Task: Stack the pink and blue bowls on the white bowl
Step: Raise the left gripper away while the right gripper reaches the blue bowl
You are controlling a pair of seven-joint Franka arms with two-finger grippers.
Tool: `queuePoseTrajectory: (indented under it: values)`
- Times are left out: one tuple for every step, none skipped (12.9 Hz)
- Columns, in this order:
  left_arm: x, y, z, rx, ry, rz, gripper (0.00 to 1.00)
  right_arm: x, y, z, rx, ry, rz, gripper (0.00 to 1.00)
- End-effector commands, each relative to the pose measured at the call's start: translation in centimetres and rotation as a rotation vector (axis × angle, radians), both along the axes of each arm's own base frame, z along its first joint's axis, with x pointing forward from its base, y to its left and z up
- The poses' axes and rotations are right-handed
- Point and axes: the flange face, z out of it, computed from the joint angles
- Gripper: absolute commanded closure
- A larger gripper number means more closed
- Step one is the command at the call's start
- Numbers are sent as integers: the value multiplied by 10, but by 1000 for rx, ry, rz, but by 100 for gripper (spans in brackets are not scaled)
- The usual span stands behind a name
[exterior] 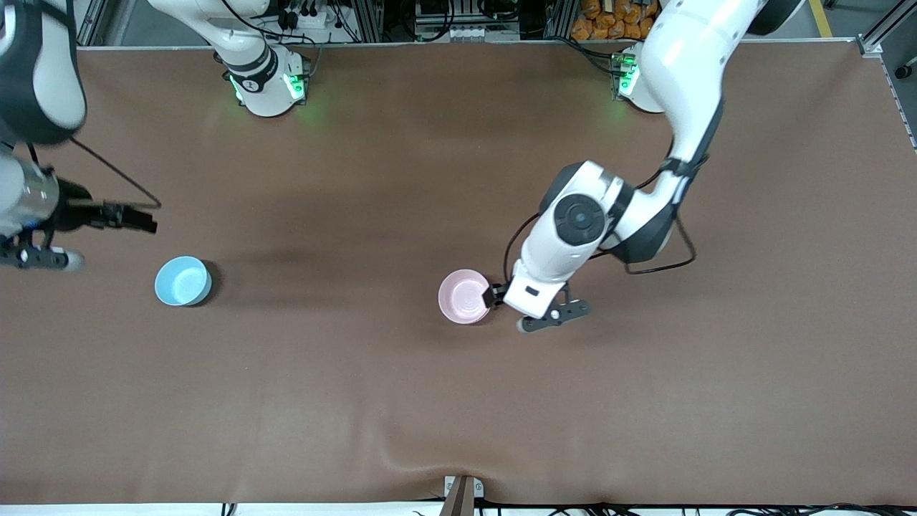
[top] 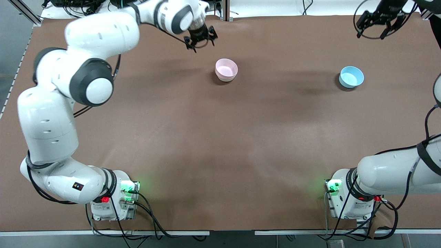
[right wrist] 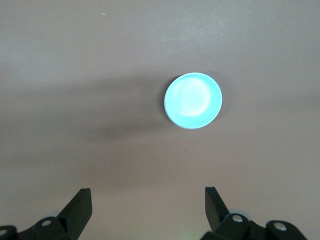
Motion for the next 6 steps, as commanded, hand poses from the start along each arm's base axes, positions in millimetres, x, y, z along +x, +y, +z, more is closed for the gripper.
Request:
queuePoseTrajectory:
  values:
    - [4, 45, 61, 68, -29, -17, 0, 17, -31, -56, 6, 25, 34, 0]
    - [2, 57, 80, 102, -41, -53, 0, 19, -38, -71, 7, 31, 27, 0]
    - [1, 71, 99, 141, -46, -64, 0, 19, -45, -86, 3, 35, 37, 0]
    - [-2, 86, 122, 181, -61, -82, 0, 17, -46, -103, -7, 28, 59, 0]
    - [-3, 108, 144, 203, -68, -101, 0, 14, -49, -120, -24, -4, 73, 0]
    - [-3, 135, 164, 209, -64, -131, 0, 10, -54, -134, -34, -39, 85, 0]
